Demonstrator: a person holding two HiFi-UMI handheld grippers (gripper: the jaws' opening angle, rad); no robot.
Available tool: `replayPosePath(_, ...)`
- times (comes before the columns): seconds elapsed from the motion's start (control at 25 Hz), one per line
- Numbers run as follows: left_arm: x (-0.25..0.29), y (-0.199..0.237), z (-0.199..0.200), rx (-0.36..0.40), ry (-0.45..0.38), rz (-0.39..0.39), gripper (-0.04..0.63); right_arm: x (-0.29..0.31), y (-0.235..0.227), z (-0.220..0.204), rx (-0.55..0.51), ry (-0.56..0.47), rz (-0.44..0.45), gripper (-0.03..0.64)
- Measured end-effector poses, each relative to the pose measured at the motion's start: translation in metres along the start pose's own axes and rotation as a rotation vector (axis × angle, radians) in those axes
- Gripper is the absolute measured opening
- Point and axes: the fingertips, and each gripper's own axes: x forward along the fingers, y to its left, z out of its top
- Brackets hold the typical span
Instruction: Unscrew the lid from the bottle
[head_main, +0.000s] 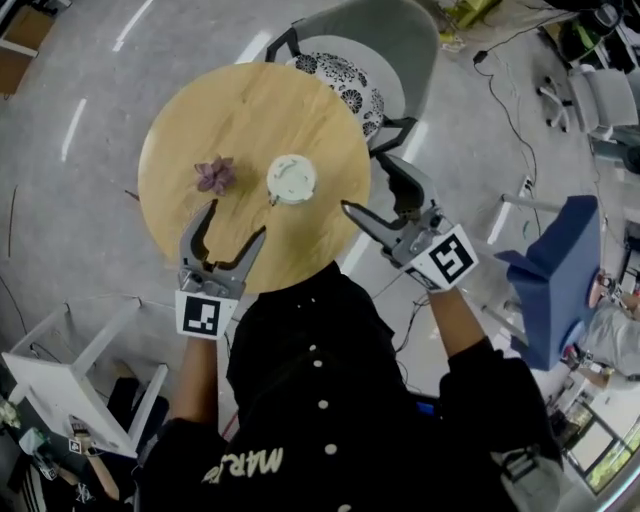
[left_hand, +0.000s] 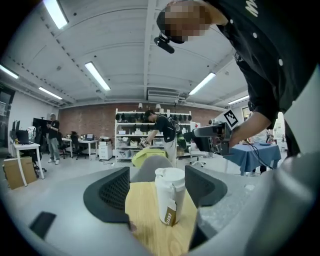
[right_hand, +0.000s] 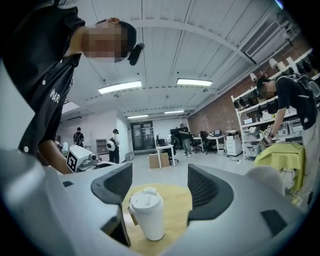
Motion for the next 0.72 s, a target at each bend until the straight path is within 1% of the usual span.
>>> replayPosePath(0.04, 0.008, -0.003, -0.007, -0.005, -0.011, -0.01, 0.328, 0.005, -0.002, -0.008, 0.001, 0.017, 0.022, 0.337)
replayPosePath(0.08, 0.015, -0.007, -0.019, -0.033, 0.007, -0.019, 0.33, 0.01, -0.004, -0.015, 0.002, 0.035, 0.042, 0.34)
replayPosePath(0.12, 0.018, -0.014, -0.039, -0.096, 0.069, -0.023, 0.331, 0.015, -0.004, -0.022, 0.001, 0.05, 0.063, 0.343)
replayPosePath(0.16, 0.019, -0.022, -0.062, -0.179, 0.155, -0.021, 0.333, 0.018, -0.004, -0.029, -0.001, 0.061, 0.084, 0.346)
replayPosePath(0.2, 0.021, -0.03, -0.081, -0.244, 0.218, -0.018, 0.334, 0.021, -0.003, -0.035, -0.005, 0.072, 0.106, 0.35)
replayPosePath(0.24, 0.026, -0.036, -0.092, -0.273, 0.238, -0.017, 0.337, 0.024, -0.001, -0.042, -0.007, 0.085, 0.127, 0.354)
replayPosePath(0.28, 0.031, -0.041, -0.099, -0.276, 0.23, -0.02, 0.345, 0.028, 0.002, -0.049, -0.005, 0.104, 0.15, 0.36)
replayPosePath(0.4, 0.05, -0.049, -0.116, -0.233, 0.167, -0.044, 0.36, 0.045, 0.01, -0.072, 0.018, 0.15, 0.229, 0.373)
replayPosePath(0.52, 0.069, -0.048, -0.138, -0.201, 0.136, -0.076, 0.372, 0.064, 0.015, -0.09, 0.021, 0.169, 0.291, 0.38)
replayPosePath(0.6, 0.079, -0.05, -0.152, -0.191, 0.131, -0.091, 0.379, 0.073, 0.019, -0.099, 0.01, 0.172, 0.329, 0.387)
replayPosePath(0.72, 0.088, -0.055, -0.17, -0.159, 0.154, -0.112, 0.387, 0.083, 0.025, -0.107, -0.006, 0.179, 0.381, 0.396)
